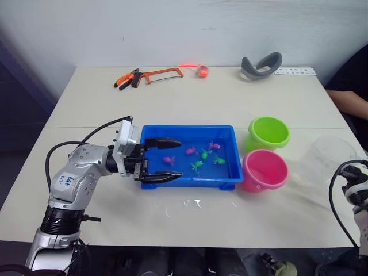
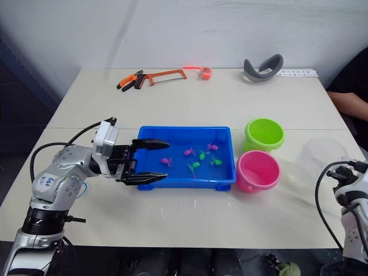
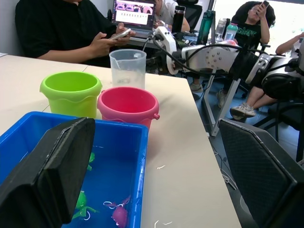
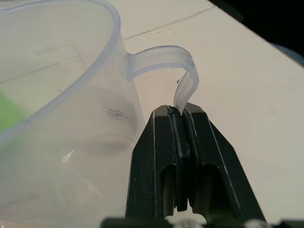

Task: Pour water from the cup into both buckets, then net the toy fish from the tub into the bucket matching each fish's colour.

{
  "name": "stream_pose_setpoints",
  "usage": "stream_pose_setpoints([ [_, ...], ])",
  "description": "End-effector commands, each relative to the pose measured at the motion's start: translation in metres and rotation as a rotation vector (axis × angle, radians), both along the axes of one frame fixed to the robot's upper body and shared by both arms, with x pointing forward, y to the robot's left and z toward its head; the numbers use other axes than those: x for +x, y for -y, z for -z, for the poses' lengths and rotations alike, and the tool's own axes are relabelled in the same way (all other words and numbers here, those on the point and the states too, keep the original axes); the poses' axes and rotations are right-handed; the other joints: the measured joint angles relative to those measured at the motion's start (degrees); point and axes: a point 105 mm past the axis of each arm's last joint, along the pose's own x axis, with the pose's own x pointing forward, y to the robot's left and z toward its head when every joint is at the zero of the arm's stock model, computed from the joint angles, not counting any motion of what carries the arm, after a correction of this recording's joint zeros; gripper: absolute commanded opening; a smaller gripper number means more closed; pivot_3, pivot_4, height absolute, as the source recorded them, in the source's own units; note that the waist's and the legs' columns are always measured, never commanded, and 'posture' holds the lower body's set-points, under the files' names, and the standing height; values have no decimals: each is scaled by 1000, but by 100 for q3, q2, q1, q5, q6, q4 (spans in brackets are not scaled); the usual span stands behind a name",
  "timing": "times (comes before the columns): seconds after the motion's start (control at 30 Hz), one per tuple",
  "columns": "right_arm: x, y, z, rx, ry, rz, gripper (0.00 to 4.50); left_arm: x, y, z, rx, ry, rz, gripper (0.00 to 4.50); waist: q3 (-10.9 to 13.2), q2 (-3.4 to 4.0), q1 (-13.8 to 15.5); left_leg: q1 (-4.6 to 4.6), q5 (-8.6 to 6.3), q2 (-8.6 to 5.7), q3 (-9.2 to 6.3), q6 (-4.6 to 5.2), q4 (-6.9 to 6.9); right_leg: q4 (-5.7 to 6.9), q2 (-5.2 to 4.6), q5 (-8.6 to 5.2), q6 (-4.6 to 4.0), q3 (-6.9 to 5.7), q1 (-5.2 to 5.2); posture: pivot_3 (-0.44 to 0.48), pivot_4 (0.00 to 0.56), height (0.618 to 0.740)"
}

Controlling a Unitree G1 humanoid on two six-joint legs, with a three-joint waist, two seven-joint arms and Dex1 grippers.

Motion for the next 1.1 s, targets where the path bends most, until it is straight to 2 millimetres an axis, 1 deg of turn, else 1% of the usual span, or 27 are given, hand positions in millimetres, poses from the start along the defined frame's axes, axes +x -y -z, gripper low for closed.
stream_pose_setpoints([
  [0.03,2,2,-5,-12,57,32,42,-8,4,-5,-1,33,26,4500,0,0,-3,0,0,0,0,0,0,0,0,0,0,0,0,0,150,740],
  [0.23,12,-7,13,48,79,21,42,-8,3,-3,4,26,20,4500,0,1,-14,1,0,0,1,0,0,2,1,0,0,1,0,0,150,740],
  [0.37,15,-15,19,75,82,-7,42,-7,2,-3,5,28,11,4500,0,0,-23,1,0,0,0,0,0,2,0,0,0,1,0,0,150,740],
  [0.43,13,-17,23,86,68,-12,42,-7,1,-2,8,27,4,4500,0,0,-38,1,0,0,0,0,1,3,-1,0,0,2,0,0,150,740],
  [0.53,5,-12,23,53,47,5,1050,-7,-2,1,15,20,-13,4500,0,0,-42,1,0,1,-1,0,0,3,-1,0,0,1,0,0,150,740],
  [0.57,3,-10,21,44,47,9,1459,-8,-4,2,17,16,-18,4500,-1,2,-38,1,0,1,-2,0,-2,2,-2,-1,-1,1,0,0,150,740],
  [0.63,-5,-10,16,39,48,4,2517,-8,-7,5,15,-2,-32,4500,0,2,-38,-1,0,0,-2,0,-4,0,-3,-1,-2,1,-1,0,150,740],
  [0.7,-16,-10,13,60,55,4,3456,-8,-11,9,18,-18,-53,4500,-1,3,-44,0,0,0,-1,1,-4,0,-10,-1,-2,3,-1,0,150,740],
  [0.77,-26,-10,12,66,44,4,4430,-8,-15,12,24,-25,-70,4500,-1,3,-42,2,-1,1,-2,1,-6,0,-37,-1,-2,2,-1,0,150,740],
  [0.83,-44,-12,11,42,8,-43,4430,-7,-23,16,20,-36,-121,4500,-1,3,-29,1,-2,-1,-3,3,-7,-2,-41,-1,-2,-1,-1,0,150,740],
  [0.9,-56,-19,-6,16,51,-132,4430,-7,-35,19,13,-42,-191,4500,-1,4,-19,1,-5,-2,-4,6,-10,-6,-43,-1,-2,-2,-1,0,150,740],
  [0.93,-58,-23,-15,-1,73,-172,4430,-6,-40,20,10,-41,-219,4500,-1,7,-19,0,-7,-2,-3,9,-11,-7,-44,-1,-2,-1,-1,0,150,740],
  [0.97,-59,-31,-28,-41,104,-245,4430,-6,-47,21,1,-41,-260,4500,-1,7,-19,0,-10,-2,-2,13,-12,-10,-46,-1,-1,-1,-1,0,150,740],
  [1.03,-57,-53,-50,-144,128,-429,4430,-4,-66,22,-26,-39,-372,4500,1,8,-87,3,-16,-6,8,24,-10,-22,-56,0,0,2,-1,0,150,740],
  [1.1,-55,-73,-65,-256,128,-581,4430,-2,-85,24,-45,-12,-490,4500,0,2,-124,13,-25,-10,15,35,-9,-22,-69,0,2,2,2,0,150,740],
])
